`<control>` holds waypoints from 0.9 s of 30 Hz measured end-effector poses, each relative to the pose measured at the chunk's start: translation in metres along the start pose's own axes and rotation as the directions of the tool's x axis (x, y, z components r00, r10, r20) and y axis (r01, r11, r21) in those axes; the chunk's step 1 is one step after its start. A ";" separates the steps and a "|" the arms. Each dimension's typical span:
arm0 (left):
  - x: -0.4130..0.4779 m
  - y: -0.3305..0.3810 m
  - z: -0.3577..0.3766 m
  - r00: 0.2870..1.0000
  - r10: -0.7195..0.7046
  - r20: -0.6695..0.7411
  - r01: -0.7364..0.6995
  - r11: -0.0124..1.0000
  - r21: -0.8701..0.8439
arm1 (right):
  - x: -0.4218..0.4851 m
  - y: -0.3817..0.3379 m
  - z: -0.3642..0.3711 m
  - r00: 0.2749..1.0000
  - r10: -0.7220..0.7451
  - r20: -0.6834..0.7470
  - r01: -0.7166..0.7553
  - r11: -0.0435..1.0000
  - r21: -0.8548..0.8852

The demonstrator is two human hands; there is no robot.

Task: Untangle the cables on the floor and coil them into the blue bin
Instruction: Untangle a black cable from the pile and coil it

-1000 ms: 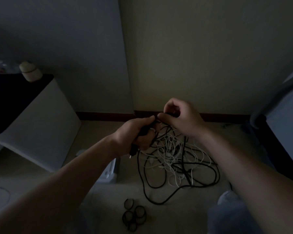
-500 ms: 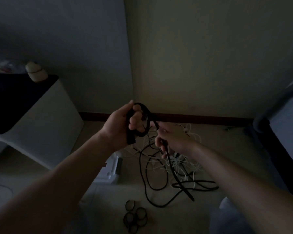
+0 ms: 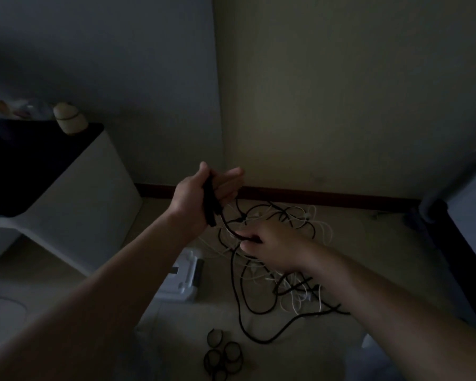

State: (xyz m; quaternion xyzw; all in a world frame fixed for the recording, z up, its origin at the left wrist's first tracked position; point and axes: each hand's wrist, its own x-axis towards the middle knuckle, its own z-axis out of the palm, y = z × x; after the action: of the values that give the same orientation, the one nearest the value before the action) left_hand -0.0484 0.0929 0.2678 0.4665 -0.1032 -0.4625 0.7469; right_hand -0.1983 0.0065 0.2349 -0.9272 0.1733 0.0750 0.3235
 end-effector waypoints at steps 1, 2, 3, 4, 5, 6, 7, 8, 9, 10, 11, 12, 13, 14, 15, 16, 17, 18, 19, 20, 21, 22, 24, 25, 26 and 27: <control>0.001 -0.004 0.001 1.000 -0.003 0.002 0.003 0.999 0.043 | 0.001 -0.002 -0.001 1.000 -0.010 0.007 0.010 1.000 -0.027; 0.000 -0.007 0.002 1.000 0.001 0.006 -0.001 0.996 0.087 | 0.002 -0.002 -0.001 1.000 -0.023 0.001 0.023 0.999 -0.042; 0.000 -0.010 0.003 1.000 0.016 0.008 -0.017 0.990 0.140 | 0.003 -0.003 -0.001 0.999 -0.041 -0.013 0.041 0.998 -0.044; -0.001 -0.013 0.004 0.999 0.033 0.011 -0.035 0.980 0.197 | 0.003 -0.003 -0.003 0.998 -0.056 -0.033 0.055 0.997 -0.046; -0.001 -0.015 0.005 0.999 0.044 0.017 -0.046 0.965 0.259 | 0.003 -0.004 -0.005 0.995 -0.081 -0.063 0.077 0.996 -0.050; -0.001 -0.018 0.005 0.999 0.040 0.028 -0.047 0.950 0.308 | 0.002 -0.006 -0.007 0.989 -0.110 -0.095 0.103 0.992 -0.073; -0.001 -0.021 0.005 0.999 0.029 0.030 -0.037 0.936 0.349 | 0.000 -0.007 -0.009 0.982 -0.136 -0.131 0.124 0.987 -0.098; -0.001 -0.025 0.004 0.999 0.023 0.024 -0.030 0.918 0.396 | -0.002 -0.009 -0.011 0.971 -0.163 -0.173 0.144 0.983 -0.117; 0.000 -0.028 0.002 0.999 0.032 0.021 -0.038 0.888 0.459 | -0.004 -0.010 -0.013 0.959 -0.190 -0.211 0.166 0.978 -0.126; 0.001 -0.031 0.000 0.999 0.046 0.025 -0.052 0.849 0.525 | -0.005 -0.011 -0.015 0.946 -0.219 -0.239 0.191 0.972 -0.136; 0.000 -0.033 0.000 0.998 0.054 0.035 -0.064 0.806 0.588 | -0.006 -0.011 -0.017 0.935 -0.243 -0.257 0.213 0.967 -0.139; -0.001 -0.035 0.001 0.998 0.045 0.048 -0.066 0.763 0.643 | -0.007 -0.010 -0.018 0.931 -0.245 -0.272 0.214 0.967 -0.139; -0.003 -0.037 0.002 0.998 0.024 0.065 -0.062 0.725 0.686 | -0.008 -0.011 -0.020 0.923 -0.237 -0.302 0.207 0.970 -0.128; -0.006 -0.039 0.005 0.997 -0.003 0.082 -0.055 0.706 0.706 | -0.009 -0.010 -0.023 0.914 -0.211 -0.348 0.179 0.976 -0.122; -0.008 -0.041 0.006 0.995 -0.039 0.095 -0.039 0.710 0.703 | -0.010 -0.007 -0.025 0.899 -0.183 -0.397 0.142 0.981 -0.130; -0.010 -0.042 0.008 0.991 -0.080 0.111 -0.018 0.726 0.687 | -0.011 -0.004 -0.028 0.877 -0.163 -0.451 0.099 0.982 -0.163; -0.010 -0.043 0.009 0.985 -0.117 0.125 0.002 0.736 0.677 | -0.011 -0.001 -0.031 0.853 -0.145 -0.501 0.045 0.977 -0.207; -0.009 -0.045 0.009 0.981 -0.145 0.128 0.021 0.738 0.674 | -0.012 0.002 -0.034 0.830 -0.118 -0.545 -0.026 0.968 -0.250; -0.008 -0.046 0.010 0.978 -0.165 0.128 0.035 0.734 0.678 | -0.013 0.005 -0.038 0.818 -0.081 -0.570 -0.098 0.956 -0.277; -0.008 -0.047 0.011 0.973 -0.191 0.131 0.053 0.735 0.676 | -0.013 0.008 -0.041 0.813 -0.051 -0.579 -0.140 0.950 -0.279; -0.008 -0.048 0.012 0.964 -0.227 0.141 0.077 0.741 0.667 | -0.013 0.011 -0.043 0.815 -0.029 -0.578 -0.146 0.956 -0.255; -0.008 -0.048 0.013 0.950 -0.272 0.151 0.112 0.751 0.651 | -0.011 0.015 -0.044 0.825 -0.028 -0.564 -0.104 0.974 -0.201; -0.009 -0.048 0.013 0.919 -0.356 0.166 0.177 0.753 0.634 | -0.008 0.023 -0.045 0.851 -0.070 -0.520 0.076 0.997 -0.008; -0.009 -0.048 0.012 0.904 -0.388 0.177 0.197 0.748 0.634 | -0.006 0.028 -0.046 0.857 -0.096 -0.506 0.162 0.983 0.089; -0.009 -0.047 0.011 0.892 -0.412 0.187 0.213 0.747 0.629 | -0.004 0.033 -0.046 0.861 -0.116 -0.495 0.218 0.964 0.154; -0.009 -0.046 0.011 0.884 -0.425 0.195 0.225 0.752 0.620 | -0.002 0.038 -0.047 0.865 -0.123 -0.486 0.243 0.951 0.192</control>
State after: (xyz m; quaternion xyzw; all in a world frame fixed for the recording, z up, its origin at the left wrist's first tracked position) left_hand -0.0871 0.0867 0.2394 0.6001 -0.2765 -0.6029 0.4472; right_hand -0.2127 -0.0500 0.2503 -0.8823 0.1649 -0.2043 0.3906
